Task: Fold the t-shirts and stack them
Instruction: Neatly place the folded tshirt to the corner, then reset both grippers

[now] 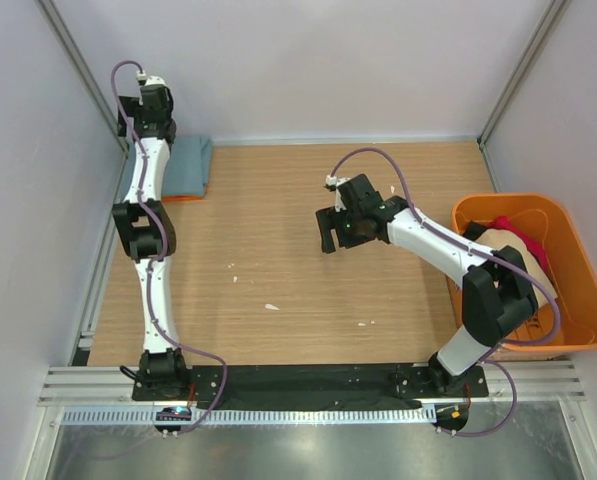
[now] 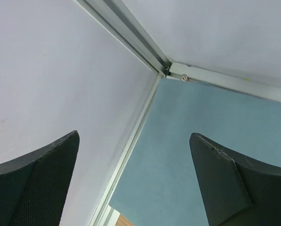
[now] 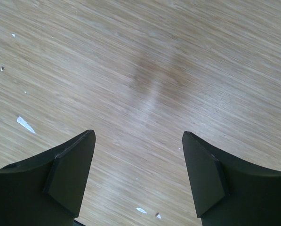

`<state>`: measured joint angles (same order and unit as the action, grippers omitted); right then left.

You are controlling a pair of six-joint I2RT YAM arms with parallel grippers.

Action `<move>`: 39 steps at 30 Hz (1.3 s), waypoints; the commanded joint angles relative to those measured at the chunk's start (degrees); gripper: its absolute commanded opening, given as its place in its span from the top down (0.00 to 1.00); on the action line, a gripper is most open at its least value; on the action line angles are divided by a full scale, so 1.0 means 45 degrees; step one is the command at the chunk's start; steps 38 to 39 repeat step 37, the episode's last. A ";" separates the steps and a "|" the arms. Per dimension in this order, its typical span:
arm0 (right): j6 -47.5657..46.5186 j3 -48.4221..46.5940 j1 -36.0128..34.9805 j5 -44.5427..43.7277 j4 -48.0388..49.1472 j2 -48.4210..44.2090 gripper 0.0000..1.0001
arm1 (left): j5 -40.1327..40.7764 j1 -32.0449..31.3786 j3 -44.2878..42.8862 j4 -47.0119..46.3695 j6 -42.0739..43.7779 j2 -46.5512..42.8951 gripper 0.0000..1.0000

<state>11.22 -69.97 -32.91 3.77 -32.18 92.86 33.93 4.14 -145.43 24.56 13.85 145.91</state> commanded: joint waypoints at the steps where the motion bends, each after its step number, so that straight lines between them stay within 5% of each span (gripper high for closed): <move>1: 0.0494 -0.0427 0.0105 0.0041 -0.0055 -0.0771 0.19 | 0.0877 -0.0294 -0.0615 -0.1160 -0.0323 -0.0899 0.00; 8: 0.1742 0.1053 0.0164 0.0509 0.0744 -0.2547 0.18 | 0.0059 -0.1953 0.2351 0.0299 -0.1706 -0.3553 0.00; 12: 0.3225 0.2714 0.0262 0.0880 0.1505 -0.3972 0.16 | -0.2183 -0.3067 0.4381 0.2606 -0.5725 -0.5796 0.00; 14: 0.4202 0.3940 0.0320 0.1037 0.2167 -0.5007 0.15 | -0.4847 -0.3556 0.7248 0.2591 -0.8429 -0.7787 0.00; 18: 0.5803 0.5761 0.0398 0.0842 0.2815 -0.6764 0.08 | -0.9066 -0.4356 1.3438 0.0291 -1.2230 -1.1187 0.00; 20: 0.6951 0.6774 0.0437 0.0609 0.3088 -0.7722 0.00 | -0.9919 -0.5020 1.6708 -0.0805 -1.3364 -1.3037 0.00; 26: 0.9163 0.9157 0.0477 0.0296 0.3576 -0.9771 0.00 | -1.2226 -0.6408 2.4214 -0.4261 -1.7194 -1.7884 0.00; 33: 1.1410 1.1660 0.0457 -0.0408 0.3441 -1.2991 0.00 | -1.2912 -0.6506 3.0854 -0.7462 -2.1253 -2.6583 0.00; 35: 1.2035 1.2633 0.0418 -0.0292 0.3460 -1.3990 0.00 | -1.2912 -0.6506 3.2640 -0.9474 -2.4239 -2.8739 0.00; 37: 1.2329 1.3648 0.0457 0.0968 0.4565 -1.5585 0.00 | -1.3145 -0.6507 3.3119 -0.7566 -2.5086 -3.2340 0.01; 39: 1.2329 1.3648 0.0457 0.0968 0.4565 -1.5585 0.00 | -1.3145 -0.6507 3.3119 -0.7566 -2.5086 -3.2340 0.01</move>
